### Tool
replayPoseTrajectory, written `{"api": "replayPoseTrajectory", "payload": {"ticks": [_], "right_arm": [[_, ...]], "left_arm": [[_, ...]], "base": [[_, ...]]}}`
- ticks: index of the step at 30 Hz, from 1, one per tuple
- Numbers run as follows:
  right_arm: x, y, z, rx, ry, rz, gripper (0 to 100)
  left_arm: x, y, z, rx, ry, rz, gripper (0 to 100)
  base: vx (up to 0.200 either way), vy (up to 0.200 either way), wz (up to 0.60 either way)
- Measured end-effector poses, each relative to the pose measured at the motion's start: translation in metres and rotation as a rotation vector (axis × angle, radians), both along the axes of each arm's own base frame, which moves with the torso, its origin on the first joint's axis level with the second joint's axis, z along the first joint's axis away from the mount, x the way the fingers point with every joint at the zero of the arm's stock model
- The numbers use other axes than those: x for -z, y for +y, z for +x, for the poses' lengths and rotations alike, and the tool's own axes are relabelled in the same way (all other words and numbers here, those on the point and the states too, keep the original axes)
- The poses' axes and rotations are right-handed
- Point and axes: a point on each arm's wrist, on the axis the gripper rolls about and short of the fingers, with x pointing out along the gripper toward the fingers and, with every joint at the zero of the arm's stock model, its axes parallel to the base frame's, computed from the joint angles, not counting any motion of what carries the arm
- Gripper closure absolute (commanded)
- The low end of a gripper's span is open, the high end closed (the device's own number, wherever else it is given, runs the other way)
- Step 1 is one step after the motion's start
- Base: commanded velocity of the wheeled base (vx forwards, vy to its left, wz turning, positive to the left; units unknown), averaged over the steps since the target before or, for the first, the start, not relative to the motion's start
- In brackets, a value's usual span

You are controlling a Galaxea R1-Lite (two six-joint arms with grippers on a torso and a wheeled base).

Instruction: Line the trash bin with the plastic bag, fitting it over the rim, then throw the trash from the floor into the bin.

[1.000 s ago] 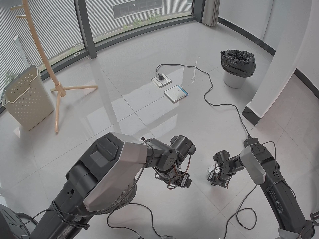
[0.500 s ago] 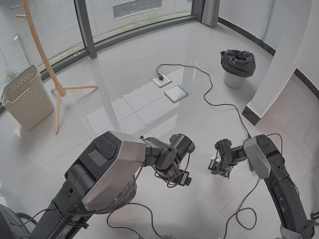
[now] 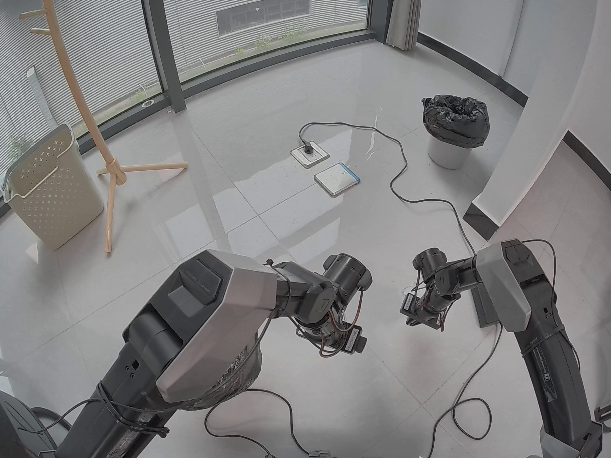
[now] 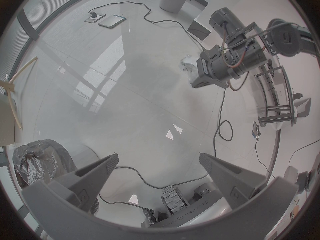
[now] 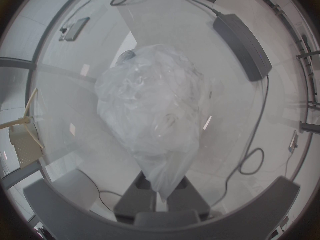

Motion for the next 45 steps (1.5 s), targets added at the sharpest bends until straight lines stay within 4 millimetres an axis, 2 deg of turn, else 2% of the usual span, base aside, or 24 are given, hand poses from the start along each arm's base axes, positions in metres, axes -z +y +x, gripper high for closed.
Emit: {"api": "replayPoseTrajectory", "payload": {"ticks": [4,11,19,24,28,33,38,45], "right_arm": [[-0.010,0.005,-0.008,-0.046,0.064,-0.020,100],[-0.025,0.013,-0.006,-0.166,0.015,-0.060,100],[-0.037,0.017,0.015,-0.233,-0.230,-0.050,100],[-0.041,0.017,0.016,-0.295,-0.250,-0.059,100],[-0.048,0.020,0.011,-0.351,-0.215,-0.083,100],[-0.065,0.026,0.010,-0.366,-0.248,-0.094,100],[-0.074,0.028,0.011,-0.412,-0.278,-0.127,100],[-0.081,0.027,0.012,-0.481,-0.309,-0.195,100]], "left_arm": [[-0.001,0.008,0.011,0.027,-0.029,-0.014,0],[0.006,0.028,0.040,0.056,-0.124,-0.050,0],[0.014,0.038,0.048,0.079,-0.128,-0.023,0],[0.013,0.044,0.052,0.102,-0.128,-0.034,0],[0.003,0.042,0.052,0.129,-0.121,-0.106,0],[-0.023,0.041,0.054,0.104,-0.170,-0.165,0],[-0.047,0.045,0.055,0.085,-0.197,-0.190,0],[-0.060,0.049,0.055,0.076,-0.210,-0.197,0]], "base": [[0.000,0.100,0.00],[0.000,0.114,0.00],[0.000,0.000,0.00],[0.000,0.000,0.00],[0.000,0.000,0.00],[0.000,0.000,0.00],[0.000,0.000,0.00],[0.000,0.000,0.00]]}}
